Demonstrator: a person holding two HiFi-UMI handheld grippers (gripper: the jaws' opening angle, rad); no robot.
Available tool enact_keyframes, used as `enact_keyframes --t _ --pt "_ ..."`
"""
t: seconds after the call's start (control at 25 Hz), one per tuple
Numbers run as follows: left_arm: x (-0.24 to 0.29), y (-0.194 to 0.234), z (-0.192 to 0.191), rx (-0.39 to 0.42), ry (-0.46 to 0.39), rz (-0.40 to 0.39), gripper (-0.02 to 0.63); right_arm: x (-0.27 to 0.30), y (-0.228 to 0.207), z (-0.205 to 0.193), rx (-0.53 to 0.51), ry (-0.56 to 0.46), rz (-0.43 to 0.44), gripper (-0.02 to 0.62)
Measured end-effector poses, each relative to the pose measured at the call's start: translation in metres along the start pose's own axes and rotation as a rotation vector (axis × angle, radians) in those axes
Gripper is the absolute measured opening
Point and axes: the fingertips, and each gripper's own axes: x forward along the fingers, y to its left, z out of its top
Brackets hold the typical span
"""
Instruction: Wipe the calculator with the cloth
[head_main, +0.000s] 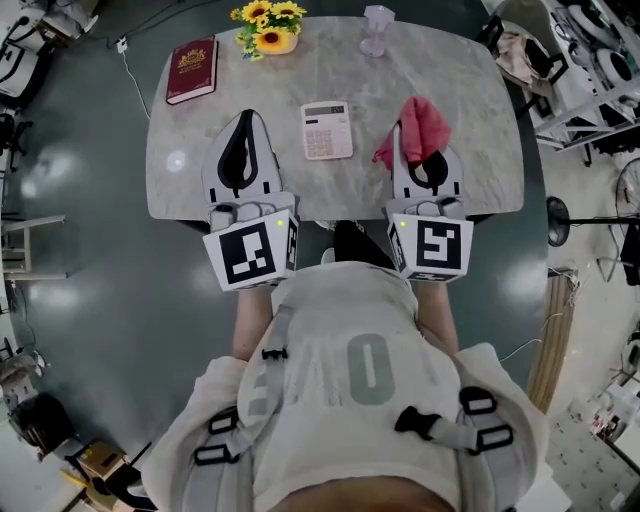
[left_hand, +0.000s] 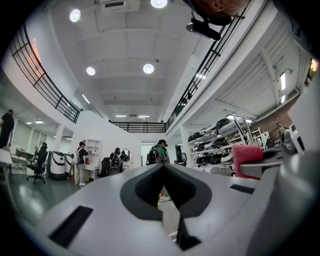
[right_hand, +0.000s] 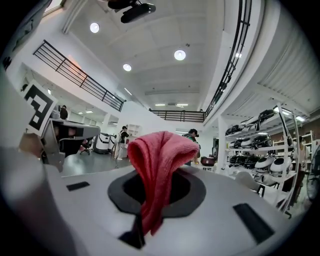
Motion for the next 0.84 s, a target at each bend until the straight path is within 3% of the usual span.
enact_keyframes --t 0.84 --pt "0.0038 0.0050 0.0009 -0.031 0.005 0.028 0.020 0.0038 -0.0055 -0.0014 -0.003 0.010 0.010 0.054"
